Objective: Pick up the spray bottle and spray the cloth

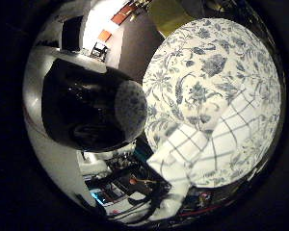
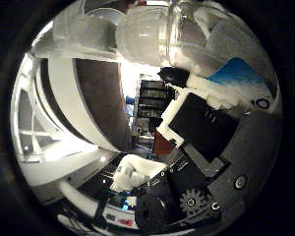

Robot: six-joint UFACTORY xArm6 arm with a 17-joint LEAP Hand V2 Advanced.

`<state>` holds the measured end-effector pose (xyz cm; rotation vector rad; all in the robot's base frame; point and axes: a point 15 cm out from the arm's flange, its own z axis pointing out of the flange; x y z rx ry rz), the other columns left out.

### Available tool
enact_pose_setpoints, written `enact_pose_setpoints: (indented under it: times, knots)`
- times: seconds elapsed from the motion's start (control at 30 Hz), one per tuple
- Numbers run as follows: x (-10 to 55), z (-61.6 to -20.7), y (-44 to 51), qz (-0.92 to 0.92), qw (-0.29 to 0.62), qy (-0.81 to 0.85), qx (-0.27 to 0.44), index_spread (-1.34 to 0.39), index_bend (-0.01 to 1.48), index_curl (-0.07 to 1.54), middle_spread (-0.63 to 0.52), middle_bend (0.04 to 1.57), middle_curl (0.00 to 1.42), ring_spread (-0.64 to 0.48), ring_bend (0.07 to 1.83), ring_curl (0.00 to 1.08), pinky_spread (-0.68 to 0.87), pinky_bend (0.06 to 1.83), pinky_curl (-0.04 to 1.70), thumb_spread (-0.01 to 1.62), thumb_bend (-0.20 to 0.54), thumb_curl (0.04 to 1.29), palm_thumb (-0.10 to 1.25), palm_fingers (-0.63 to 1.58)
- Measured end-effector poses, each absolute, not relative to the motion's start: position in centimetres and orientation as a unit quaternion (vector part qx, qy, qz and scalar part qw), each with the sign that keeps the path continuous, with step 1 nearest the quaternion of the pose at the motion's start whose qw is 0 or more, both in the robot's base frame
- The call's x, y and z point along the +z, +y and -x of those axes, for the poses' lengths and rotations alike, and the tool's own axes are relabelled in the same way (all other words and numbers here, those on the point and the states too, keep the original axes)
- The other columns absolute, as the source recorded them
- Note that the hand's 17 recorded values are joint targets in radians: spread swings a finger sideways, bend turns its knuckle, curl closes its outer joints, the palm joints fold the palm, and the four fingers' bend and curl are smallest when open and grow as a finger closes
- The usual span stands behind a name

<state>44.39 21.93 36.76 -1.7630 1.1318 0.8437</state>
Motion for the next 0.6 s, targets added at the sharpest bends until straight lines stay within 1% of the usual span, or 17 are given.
enact_pose_setpoints:
  times: [0.23, 0.43, 0.6]
  knots:
    - [31.9, -45.2, 24.6, 0.705, 0.468, 0.420, 0.328, -0.18, 1.17, 0.66, -0.07, 1.35, 0.57, -0.16, 1.46, 0.60, -0.22, 1.00, 1.29, 1.02, -0.013, 0.65, 1.12, 1.20]
    - [28.1, -46.4, 26.8, 0.691, 0.496, 0.405, 0.335, -0.18, 1.17, 0.67, -0.07, 1.35, 0.57, -0.16, 1.46, 0.60, -0.22, 1.00, 1.29, 1.00, -0.012, 0.67, 1.11, 1.21]
    - [25.2, -47.0, 28.3, 0.688, 0.491, 0.414, 0.338, -0.19, 1.16, 0.67, -0.07, 1.35, 0.57, -0.16, 1.46, 0.60, -0.22, 1.00, 1.28, 1.00, -0.012, 0.68, 1.11, 1.21]
